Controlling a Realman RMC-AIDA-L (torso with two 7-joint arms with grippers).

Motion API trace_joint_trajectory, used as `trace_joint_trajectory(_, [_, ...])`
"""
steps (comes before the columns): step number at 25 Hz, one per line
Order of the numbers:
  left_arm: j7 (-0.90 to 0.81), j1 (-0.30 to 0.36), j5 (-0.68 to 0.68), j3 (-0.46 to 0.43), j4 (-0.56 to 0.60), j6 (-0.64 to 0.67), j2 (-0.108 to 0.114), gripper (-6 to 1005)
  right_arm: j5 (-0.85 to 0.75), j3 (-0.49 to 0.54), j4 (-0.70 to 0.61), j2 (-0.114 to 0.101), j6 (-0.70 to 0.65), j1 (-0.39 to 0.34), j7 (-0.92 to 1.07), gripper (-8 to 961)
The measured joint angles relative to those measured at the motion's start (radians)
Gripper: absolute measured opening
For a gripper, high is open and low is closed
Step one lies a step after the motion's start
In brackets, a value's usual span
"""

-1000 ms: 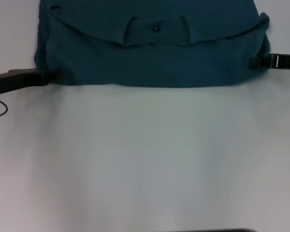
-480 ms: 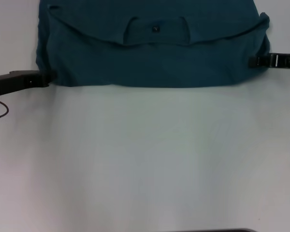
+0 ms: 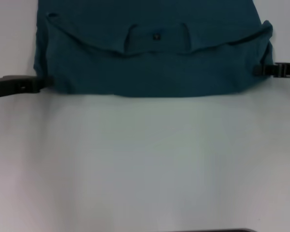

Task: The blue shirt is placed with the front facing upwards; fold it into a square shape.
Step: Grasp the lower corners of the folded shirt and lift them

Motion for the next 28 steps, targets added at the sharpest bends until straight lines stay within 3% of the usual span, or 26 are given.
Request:
trace_joint_trajectory(2, [-0.006,0.016,-0.004,-0.004,-0.003,0.061,0.019,0,0.0,0.016,0.012,0.0,0.025,-0.025,-0.011,35])
trace_joint_trajectory(7, [-0.015,0.049,-0.004,-0.005,-0.006,0.176,0.039,-1,0.001,0.028,0.044,-0.005,0.073,-0.091,-0.013,35])
trace_joint_trajectory(21, [-0.033,0.098,0.002,-0.018,-0.013,0.369,0.077,0,-0.002,0.043,0.142,0.014,0.318,-0.256,-0.101,36])
trace_joint_trajectory(28, [-0.027,0.117,0.004,-0.01,-0.016,0.448,0.082,0,-0.002,0.101,0.146,0.024,0.401,-0.327,-0.161,36])
